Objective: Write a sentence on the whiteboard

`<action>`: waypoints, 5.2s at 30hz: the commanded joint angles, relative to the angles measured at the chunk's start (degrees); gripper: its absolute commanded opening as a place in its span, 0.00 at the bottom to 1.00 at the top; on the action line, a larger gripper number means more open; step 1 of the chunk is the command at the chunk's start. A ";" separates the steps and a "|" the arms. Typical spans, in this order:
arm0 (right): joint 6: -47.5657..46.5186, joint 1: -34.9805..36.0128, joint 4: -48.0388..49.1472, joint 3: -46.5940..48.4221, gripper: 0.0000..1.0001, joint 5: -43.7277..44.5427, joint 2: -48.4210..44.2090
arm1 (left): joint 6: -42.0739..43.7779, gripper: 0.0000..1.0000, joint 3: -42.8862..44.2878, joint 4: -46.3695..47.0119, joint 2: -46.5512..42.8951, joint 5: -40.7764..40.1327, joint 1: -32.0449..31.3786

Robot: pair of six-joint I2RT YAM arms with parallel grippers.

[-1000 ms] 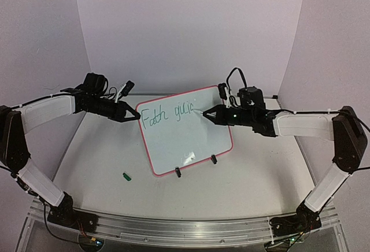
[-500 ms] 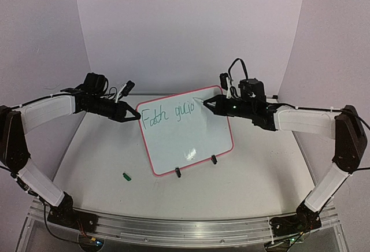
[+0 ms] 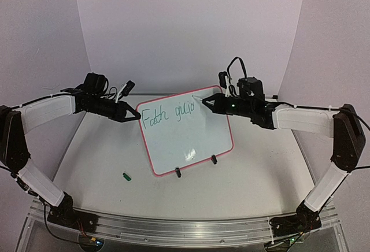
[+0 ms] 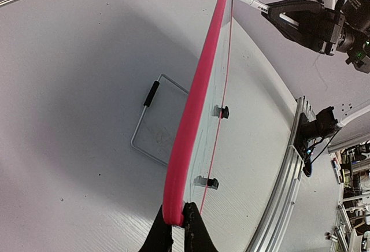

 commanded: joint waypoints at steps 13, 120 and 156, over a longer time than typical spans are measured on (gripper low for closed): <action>1.50 -0.26 0.66 -8.64 0.00 0.81 -3.64 | 5.22 0.00 -0.89 -5.41 2.58 -3.40 -3.08; -0.28 -0.46 1.07 -8.75 0.00 6.17 -10.37 | 5.38 0.00 -0.73 -5.71 2.90 -3.97 -3.72; 0.09 -0.86 1.04 -8.99 0.00 8.16 -6.92 | 5.44 0.00 -0.69 -5.90 2.96 -3.98 -3.84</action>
